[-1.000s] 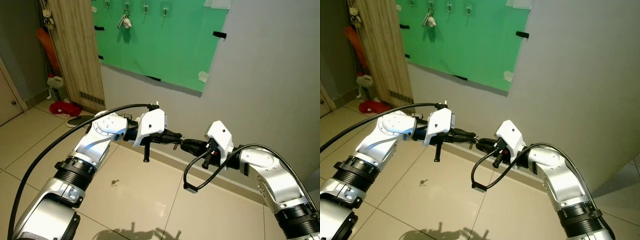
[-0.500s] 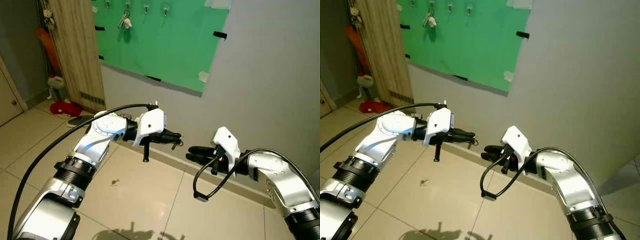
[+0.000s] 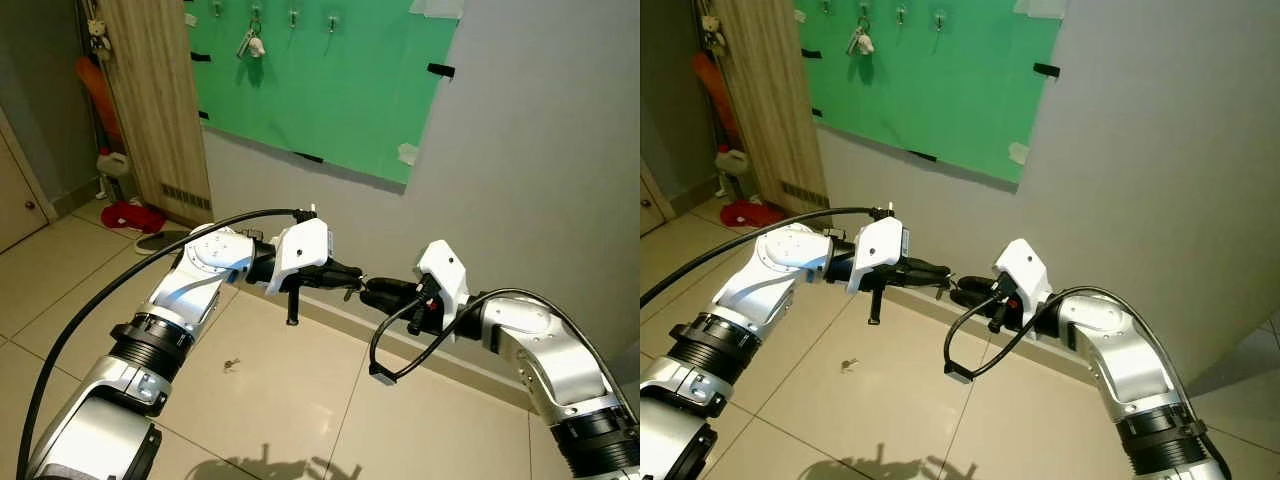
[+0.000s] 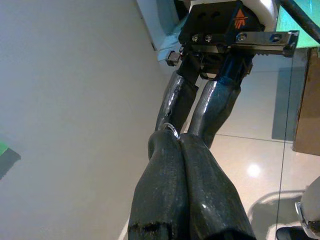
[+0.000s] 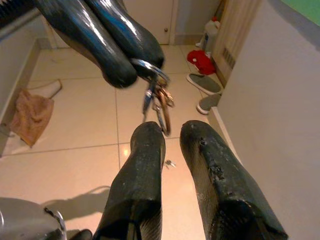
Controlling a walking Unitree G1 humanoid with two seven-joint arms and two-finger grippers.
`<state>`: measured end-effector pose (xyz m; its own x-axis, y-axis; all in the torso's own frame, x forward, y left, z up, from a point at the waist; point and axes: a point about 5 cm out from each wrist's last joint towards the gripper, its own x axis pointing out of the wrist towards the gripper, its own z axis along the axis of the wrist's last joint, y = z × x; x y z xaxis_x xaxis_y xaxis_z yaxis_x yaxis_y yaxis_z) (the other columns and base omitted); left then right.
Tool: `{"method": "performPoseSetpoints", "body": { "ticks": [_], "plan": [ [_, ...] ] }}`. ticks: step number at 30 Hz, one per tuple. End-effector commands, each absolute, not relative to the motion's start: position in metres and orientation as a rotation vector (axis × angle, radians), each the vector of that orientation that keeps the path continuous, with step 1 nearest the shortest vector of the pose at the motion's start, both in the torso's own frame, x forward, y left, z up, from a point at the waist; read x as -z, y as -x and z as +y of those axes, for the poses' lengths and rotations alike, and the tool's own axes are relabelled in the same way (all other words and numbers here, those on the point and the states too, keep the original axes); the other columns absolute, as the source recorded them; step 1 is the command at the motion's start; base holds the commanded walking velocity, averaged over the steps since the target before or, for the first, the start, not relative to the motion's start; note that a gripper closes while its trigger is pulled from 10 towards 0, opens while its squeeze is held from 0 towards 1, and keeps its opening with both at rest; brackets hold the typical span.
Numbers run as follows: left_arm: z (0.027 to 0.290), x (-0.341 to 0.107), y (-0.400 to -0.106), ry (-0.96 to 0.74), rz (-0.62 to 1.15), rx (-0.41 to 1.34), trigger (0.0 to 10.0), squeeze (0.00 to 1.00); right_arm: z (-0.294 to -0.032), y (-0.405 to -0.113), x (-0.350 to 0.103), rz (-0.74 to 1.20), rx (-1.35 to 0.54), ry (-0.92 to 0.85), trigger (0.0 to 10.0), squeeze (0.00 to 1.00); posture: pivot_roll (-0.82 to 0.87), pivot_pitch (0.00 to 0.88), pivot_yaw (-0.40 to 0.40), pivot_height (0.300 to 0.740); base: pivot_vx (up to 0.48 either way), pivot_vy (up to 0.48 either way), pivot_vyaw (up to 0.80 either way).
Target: Hang keys on a hook
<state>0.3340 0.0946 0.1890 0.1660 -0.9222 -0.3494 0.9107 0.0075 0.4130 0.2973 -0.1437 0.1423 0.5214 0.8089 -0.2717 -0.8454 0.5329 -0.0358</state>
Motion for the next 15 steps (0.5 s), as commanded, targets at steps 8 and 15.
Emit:
{"method": "performPoseSetpoints", "body": {
  "ticks": [8,15],
  "plan": [
    [0.0927,-0.1953,-0.3359,-0.654,-0.044,1.43,10.0,0.0,-0.145,-0.3019,-0.1465,0.224,-0.975,0.164,10.0,0.0,-0.08,0.0,-0.056,0.74,0.0,0.0,0.0],
    [0.0914,-0.1945,-0.3355,-0.654,-0.046,1.434,10.0,0.0,-0.1416,-0.2995,-0.1476,0.216,-1.003,0.148,10.0,0.0,-0.08,0.0,-0.057,0.74,0.0,0.0,0.0]
  ]
}}
